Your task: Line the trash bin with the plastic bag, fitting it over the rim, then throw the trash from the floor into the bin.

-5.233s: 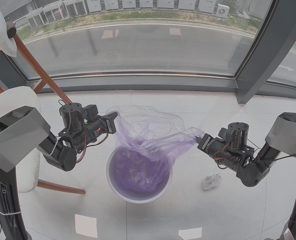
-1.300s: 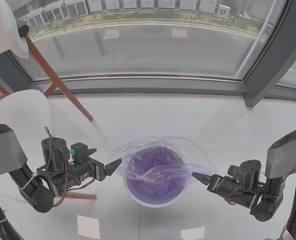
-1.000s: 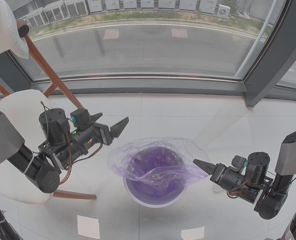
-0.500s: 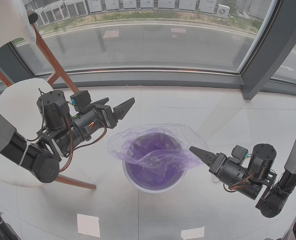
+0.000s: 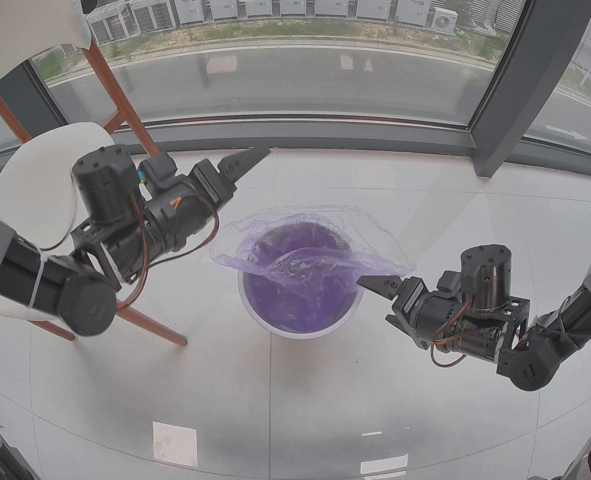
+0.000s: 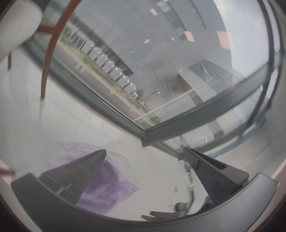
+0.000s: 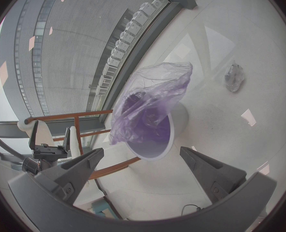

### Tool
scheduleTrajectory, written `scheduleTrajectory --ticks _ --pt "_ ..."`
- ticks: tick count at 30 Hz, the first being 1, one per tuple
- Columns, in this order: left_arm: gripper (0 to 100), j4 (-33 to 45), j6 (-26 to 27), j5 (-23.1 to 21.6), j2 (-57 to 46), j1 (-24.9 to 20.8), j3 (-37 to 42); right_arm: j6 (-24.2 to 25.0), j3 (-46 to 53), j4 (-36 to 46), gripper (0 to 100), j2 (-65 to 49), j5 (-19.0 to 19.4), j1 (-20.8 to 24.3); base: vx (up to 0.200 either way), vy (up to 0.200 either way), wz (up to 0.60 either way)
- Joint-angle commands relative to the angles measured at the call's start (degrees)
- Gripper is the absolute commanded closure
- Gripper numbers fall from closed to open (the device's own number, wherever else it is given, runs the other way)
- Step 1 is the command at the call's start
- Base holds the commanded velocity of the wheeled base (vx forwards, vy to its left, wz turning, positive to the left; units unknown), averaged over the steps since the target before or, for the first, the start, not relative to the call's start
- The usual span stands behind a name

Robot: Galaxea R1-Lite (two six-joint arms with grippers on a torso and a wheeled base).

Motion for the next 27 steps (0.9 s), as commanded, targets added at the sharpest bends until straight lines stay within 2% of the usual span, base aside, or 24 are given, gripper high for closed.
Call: scheduleTrajectory --ticks 1,2,3,7,12,15,17,18,19,20,21,22,23,24,25,26,27 --pt "0 11.9 -16.2 -2.6 0.7 3.1 -15.1 3.5 -7.9 3.5 0 2.0 -0.1 0.5 0.000 0.000 0.00" --pt "0 11.9 -16.2 -2.6 0.7 3.1 -15.1 3.5 -7.9 3.5 0 2.0 -0.1 0.5 0.000 0.000 0.00" --pt "0 12.6 -18.4 -5.2 0.5 4.5 -15.7 3.6 -7.9 2.5 0 3.1 -0.1 0.5 0.000 0.000 0.00" --pt "0 9.0 -19.9 -8.9 1.2 7.0 -17.2 3.6 -9.1 1.0 0 4.0 -0.1 0.2 0.000 0.000 0.00" --pt "0 3.0 -18.7 -9.4 4.0 7.9 -15.7 5.3 -12.8 1.4 0 7.3 -0.1 0.2 0.000 0.000 0.00" --pt "0 2.9 -16.0 -9.9 3.5 6.9 -12.3 5.8 -14.4 1.4 0 9.4 -0.1 0.1 0.000 0.000 0.00" --pt "0 2.9 -16.0 -9.9 3.5 6.9 -12.3 5.8 -14.4 1.4 0 9.4 -0.1 0.1 0.000 0.000 0.00" --pt "0 2.5 -3.9 -13.5 3.6 5.5 -4.7 6.7 -15.4 1.0 0 11.2 -0.2 0.0 0.000 0.000 0.00" --pt "0 2.3 3.7 -14.7 4.0 5.5 -1.7 6.9 -15.3 0.7 0 11.3 -0.2 0.1 0.000 0.000 0.00" --pt "0 2.0 7.2 -15.3 4.1 5.6 -0.3 6.9 -15.2 0.7 0 11.3 -0.2 0.1 0.000 0.000 0.00" --pt "0 0.1 18.6 -17.8 4.9 6.5 3.4 6.9 -15.0 0.7 0 11.2 -0.2 0.4 0.000 0.000 0.00" --pt "0 -1.1 22.9 -19.1 5.7 7.1 4.5 6.9 -14.8 0.6 0 11.0 -0.2 0.4 0.000 0.000 0.00" --pt "0 -5.4 33.5 -23.2 8.6 9.6 6.2 6.9 -14.6 0.3 0 10.6 -0.3 0.5 0.000 0.000 0.00" --pt "0 -7.6 37.3 -25.2 9.9 10.8 6.5 6.9 -14.4 0.2 0 10.2 -0.3 0.5 0.000 0.000 0.00" --pt "0 -12.0 43.9 -28.7 12.0 12.7 6.6 6.7 -14.1 0.2 0 9.3 -0.3 0.5 0.000 0.000 0.00" --pt "0 -12.6 44.6 -29.0 12.2 13.0 6.5 6.7 -14.0 0.2 0 9.1 -0.3 0.5 0.000 0.000 0.00" --pt "0 -18.2 51.8 -32.2 15.8 14.2 5.7 6.4 -13.4 0.3 0 7.6 -0.3 0.5 0.000 0.000 0.00"
